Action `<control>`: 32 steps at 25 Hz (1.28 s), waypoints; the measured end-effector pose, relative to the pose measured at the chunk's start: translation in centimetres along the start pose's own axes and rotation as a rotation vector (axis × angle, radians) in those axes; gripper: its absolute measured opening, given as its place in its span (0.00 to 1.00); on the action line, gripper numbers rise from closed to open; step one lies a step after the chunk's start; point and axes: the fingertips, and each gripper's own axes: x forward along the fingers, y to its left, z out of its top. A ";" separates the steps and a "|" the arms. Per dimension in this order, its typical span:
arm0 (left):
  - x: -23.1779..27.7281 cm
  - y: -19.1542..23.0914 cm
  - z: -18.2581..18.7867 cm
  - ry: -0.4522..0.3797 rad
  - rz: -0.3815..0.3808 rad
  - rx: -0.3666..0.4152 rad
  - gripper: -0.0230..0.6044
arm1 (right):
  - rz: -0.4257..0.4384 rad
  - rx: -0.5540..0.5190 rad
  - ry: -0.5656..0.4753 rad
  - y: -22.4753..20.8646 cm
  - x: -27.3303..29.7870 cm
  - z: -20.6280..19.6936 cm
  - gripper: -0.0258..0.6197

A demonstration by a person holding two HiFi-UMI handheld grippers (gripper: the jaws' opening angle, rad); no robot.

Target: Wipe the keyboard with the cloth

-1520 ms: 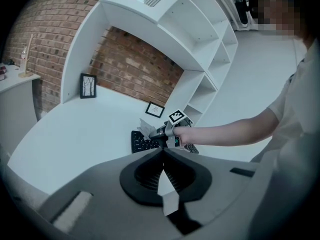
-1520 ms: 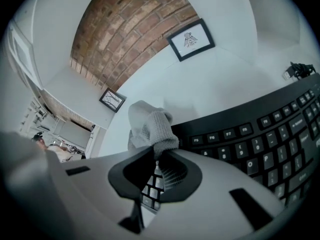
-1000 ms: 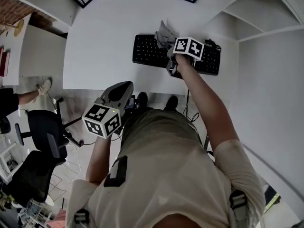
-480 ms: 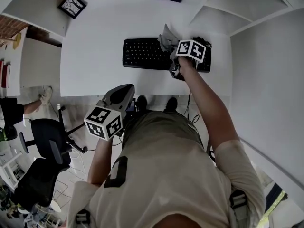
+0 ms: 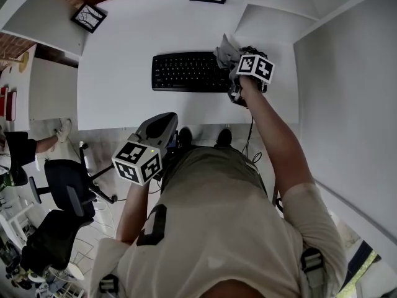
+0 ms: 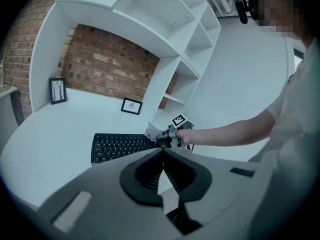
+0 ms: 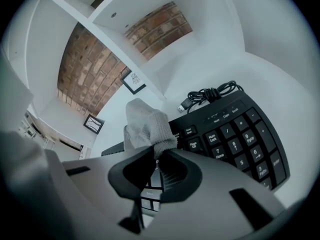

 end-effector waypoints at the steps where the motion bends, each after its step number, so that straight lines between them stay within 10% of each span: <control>1: 0.1 -0.2 0.0 0.000 0.001 0.001 0.04 | -0.001 0.000 -0.002 -0.3 -0.1 0.1 0.06; 32: 0.2 -1.7 1.2 -0.058 0.102 0.023 0.04 | -0.123 -0.090 -0.049 -10.3 -6.1 4.1 0.06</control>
